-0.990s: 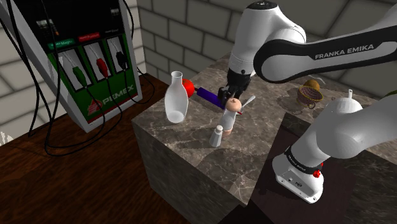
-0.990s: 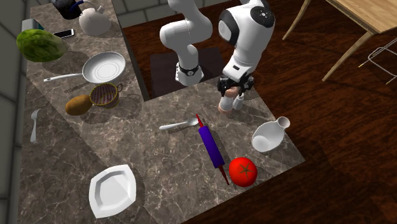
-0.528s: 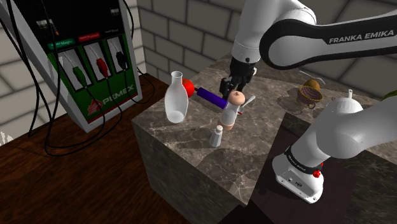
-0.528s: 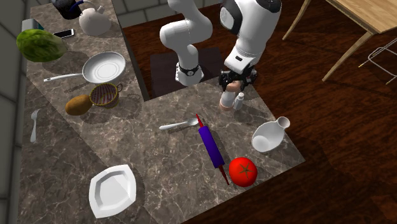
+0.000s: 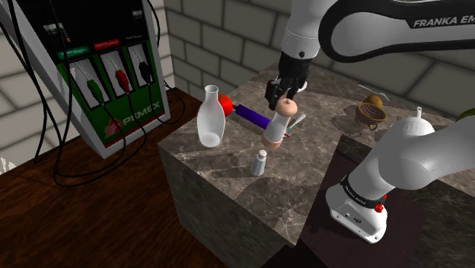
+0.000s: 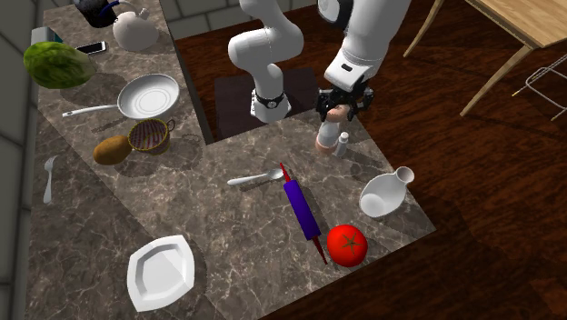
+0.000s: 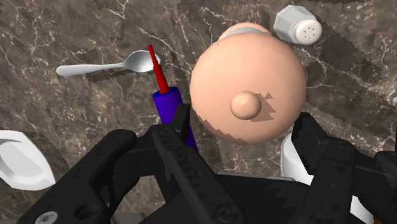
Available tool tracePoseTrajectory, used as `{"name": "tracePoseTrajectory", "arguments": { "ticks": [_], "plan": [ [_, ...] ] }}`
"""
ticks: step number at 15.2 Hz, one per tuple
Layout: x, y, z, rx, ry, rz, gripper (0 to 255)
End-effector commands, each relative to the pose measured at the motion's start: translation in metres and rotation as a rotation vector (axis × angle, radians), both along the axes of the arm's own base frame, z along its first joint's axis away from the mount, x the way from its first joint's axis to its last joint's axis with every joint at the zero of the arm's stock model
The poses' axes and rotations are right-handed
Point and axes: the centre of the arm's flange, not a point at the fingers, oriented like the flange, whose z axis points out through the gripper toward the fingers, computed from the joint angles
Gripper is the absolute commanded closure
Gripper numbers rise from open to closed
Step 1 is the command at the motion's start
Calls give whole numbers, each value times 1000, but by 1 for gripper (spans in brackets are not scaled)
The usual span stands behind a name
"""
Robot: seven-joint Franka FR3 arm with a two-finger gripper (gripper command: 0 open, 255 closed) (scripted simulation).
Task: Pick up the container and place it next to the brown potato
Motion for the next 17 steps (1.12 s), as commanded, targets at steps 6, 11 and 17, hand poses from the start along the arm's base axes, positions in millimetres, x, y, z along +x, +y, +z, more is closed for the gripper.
{"name": "tracePoseTrajectory", "arguments": {
  "ticks": [6, 11, 17],
  "plan": [
    [0, -1, 37, 0, 0, 0, 255],
    [0, -1, 63, 0, 0, 0, 255],
    [0, -1, 95, 0, 0, 0, 255]
  ]
}}
